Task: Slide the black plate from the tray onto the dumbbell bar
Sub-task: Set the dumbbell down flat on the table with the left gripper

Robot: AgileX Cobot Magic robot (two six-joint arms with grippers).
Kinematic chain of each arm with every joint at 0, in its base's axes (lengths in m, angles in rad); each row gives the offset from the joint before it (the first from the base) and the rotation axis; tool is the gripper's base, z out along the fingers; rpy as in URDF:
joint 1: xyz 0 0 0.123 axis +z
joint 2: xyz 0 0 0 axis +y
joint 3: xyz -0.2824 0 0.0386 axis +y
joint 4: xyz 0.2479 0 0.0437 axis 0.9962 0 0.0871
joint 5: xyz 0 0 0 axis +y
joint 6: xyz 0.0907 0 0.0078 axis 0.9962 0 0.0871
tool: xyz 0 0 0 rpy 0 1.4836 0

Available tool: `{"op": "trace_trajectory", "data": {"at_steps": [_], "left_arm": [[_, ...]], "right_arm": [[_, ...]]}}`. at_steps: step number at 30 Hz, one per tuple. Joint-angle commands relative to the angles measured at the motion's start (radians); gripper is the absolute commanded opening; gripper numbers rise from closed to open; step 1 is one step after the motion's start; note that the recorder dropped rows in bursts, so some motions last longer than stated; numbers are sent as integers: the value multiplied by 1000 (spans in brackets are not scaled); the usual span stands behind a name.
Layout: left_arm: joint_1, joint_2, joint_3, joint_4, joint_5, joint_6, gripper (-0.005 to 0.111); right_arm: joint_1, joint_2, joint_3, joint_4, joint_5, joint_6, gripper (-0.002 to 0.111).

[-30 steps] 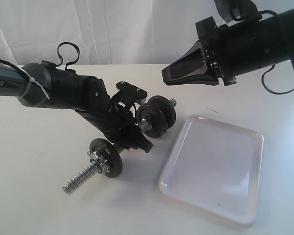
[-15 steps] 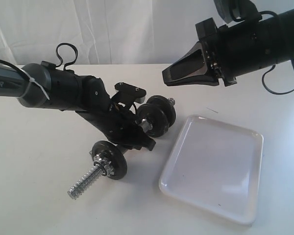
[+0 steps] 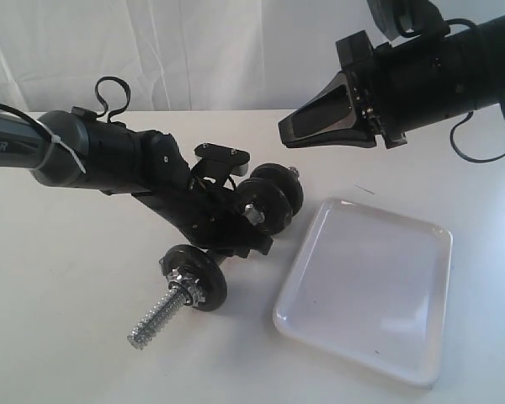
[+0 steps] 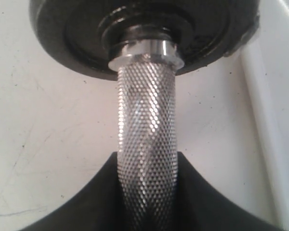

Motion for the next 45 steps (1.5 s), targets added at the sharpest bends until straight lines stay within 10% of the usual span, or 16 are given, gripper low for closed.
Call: {"op": "trace_trajectory", "data": {"at_steps": [1,45], "left_arm": [[-3,-116,-20,-52,-69,-1,0],[-27,-64,-20,-79,-142,3,0]], "right_arm": [[1,-8,-2,-1,3,1,0],[1,-8,-2,-3,3,1,0]]}}
